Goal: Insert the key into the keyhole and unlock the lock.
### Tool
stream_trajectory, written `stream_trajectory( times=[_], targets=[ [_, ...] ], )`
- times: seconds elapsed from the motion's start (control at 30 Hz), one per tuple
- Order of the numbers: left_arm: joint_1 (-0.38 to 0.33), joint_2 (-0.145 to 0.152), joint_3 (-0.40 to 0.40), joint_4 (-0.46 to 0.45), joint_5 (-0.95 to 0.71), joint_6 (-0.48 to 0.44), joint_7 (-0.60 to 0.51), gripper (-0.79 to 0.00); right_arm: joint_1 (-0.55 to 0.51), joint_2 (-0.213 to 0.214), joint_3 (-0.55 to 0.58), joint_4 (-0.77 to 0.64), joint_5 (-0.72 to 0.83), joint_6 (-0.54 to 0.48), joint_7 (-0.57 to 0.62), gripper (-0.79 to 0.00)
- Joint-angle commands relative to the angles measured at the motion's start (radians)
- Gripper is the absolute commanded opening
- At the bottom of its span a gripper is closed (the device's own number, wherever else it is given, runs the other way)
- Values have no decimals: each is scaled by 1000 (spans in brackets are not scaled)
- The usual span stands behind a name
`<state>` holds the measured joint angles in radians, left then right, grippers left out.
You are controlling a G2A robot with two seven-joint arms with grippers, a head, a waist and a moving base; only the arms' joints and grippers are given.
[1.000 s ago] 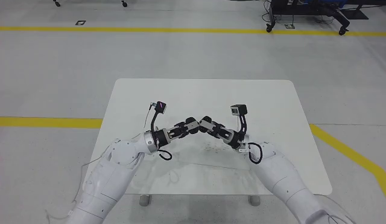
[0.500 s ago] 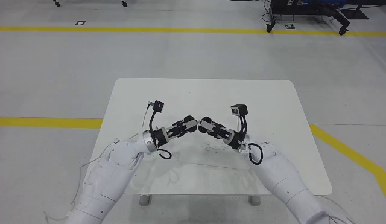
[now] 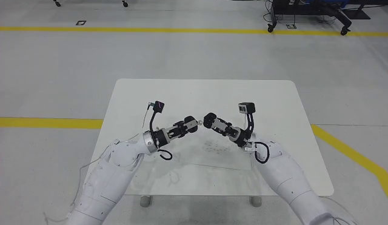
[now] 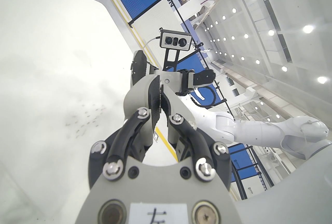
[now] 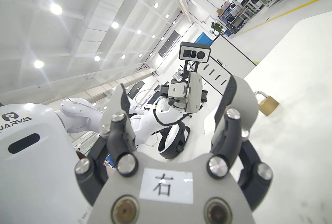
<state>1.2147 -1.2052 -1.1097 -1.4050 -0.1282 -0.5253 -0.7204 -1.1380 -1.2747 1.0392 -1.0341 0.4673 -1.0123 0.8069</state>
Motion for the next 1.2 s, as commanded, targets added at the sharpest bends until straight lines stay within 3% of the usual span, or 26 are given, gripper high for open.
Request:
stream_trajectory(
  times=[0.0,0.23,0.3,0.5,0.67,0.73,0.87,0.93,1.17],
  targets=[
    [0,0,-1,0,-2,1,1,-785,0,0,0,0,0,0,0,0],
    [2,3,2,-14,44,26,-5,-785,0,0,0,0,0,0,0,0],
    [-4,7,5,-31,122,35,-21,-785,6,8,8,-6,-98,9,10,0],
    [-13,22,18,-83,317,10,-106,-785,10,85,82,-106,-445,45,46,0],
    [-12,26,42,-102,396,-21,-116,-785,-23,151,106,-219,-452,103,104,0],
    [-11,26,51,-106,412,-31,-105,-785,-31,170,92,-248,-419,130,131,-274],
    [-9,27,55,-110,422,-49,-74,-785,-34,193,50,-265,-353,159,160,-305],
    [-7,28,56,-109,424,-56,-61,-785,-28,201,24,-265,-321,164,165,-397],
    [-6,30,64,-111,436,-66,-35,-785,-1,229,-42,-250,-277,151,152,-453]
  ],
)
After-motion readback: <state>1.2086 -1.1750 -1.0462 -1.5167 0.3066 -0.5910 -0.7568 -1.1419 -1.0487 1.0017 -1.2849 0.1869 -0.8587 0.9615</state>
